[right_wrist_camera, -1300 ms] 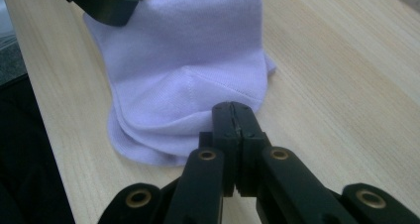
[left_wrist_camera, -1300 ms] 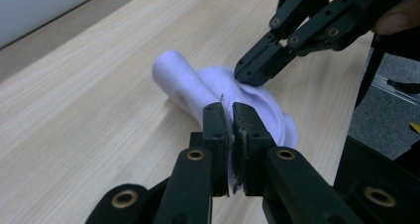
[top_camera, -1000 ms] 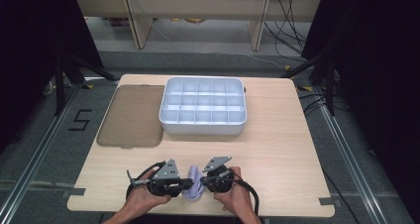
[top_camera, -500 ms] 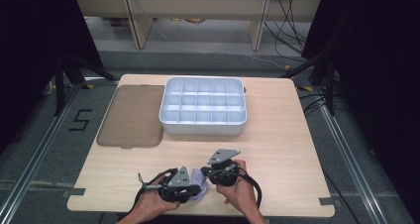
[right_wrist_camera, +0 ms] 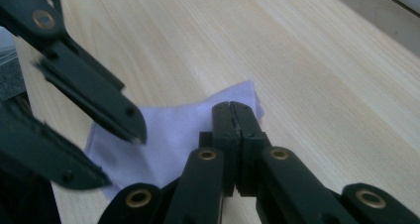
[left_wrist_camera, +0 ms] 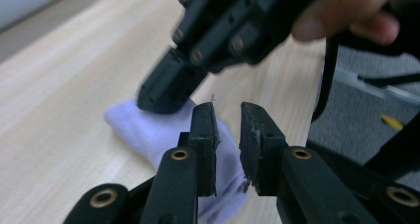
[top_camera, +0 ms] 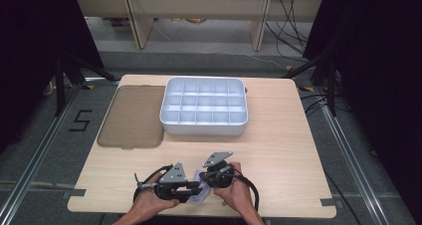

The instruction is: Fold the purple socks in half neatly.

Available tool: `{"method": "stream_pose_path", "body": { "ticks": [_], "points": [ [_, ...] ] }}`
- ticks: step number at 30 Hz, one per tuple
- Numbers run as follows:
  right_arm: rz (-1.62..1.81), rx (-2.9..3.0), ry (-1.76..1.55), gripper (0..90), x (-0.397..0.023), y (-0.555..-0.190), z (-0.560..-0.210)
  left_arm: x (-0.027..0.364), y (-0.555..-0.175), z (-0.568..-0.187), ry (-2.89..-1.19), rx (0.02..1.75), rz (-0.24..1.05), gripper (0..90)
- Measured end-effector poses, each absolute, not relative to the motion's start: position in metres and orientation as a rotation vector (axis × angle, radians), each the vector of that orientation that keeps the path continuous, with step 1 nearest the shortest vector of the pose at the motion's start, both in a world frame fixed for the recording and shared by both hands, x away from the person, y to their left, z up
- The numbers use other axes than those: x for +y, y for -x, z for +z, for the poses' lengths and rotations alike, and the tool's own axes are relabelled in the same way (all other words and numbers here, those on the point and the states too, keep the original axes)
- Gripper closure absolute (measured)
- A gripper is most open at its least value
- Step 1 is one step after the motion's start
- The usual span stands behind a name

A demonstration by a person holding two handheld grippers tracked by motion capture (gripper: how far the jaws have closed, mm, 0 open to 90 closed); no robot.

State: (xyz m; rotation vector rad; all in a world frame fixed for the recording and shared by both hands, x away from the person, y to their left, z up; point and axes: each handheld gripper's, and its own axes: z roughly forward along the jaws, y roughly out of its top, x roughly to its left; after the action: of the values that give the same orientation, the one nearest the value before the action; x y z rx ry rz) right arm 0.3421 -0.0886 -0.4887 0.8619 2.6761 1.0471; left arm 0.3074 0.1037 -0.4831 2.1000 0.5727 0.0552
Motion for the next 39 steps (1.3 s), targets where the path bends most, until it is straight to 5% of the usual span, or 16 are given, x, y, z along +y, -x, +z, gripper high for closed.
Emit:
{"method": "stream_pose_path", "body": {
  "ticks": [7,29,36,39],
  "points": [
    [1.035,2.682,-0.872,90.0,-0.091,-0.340,-0.488,0.099,-0.304,-0.503,-2.207,0.562,0.066,83.9],
    [1.011,2.718,-0.848,86.4,-0.099,-0.325,-0.484,0.113,-0.316,-0.504,-2.237,0.552,0.141,85.6],
    [1.082,2.609,-1.001,44.8,-0.112,-0.339,-0.479,0.112,-0.314,-0.505,-2.238,0.539,0.158,85.5],
    [1.068,2.626,-1.011,38.8,-0.112,-0.342,-0.485,0.112,-0.314,-0.505,-2.235,0.537,0.163,85.5]
  ]
}}
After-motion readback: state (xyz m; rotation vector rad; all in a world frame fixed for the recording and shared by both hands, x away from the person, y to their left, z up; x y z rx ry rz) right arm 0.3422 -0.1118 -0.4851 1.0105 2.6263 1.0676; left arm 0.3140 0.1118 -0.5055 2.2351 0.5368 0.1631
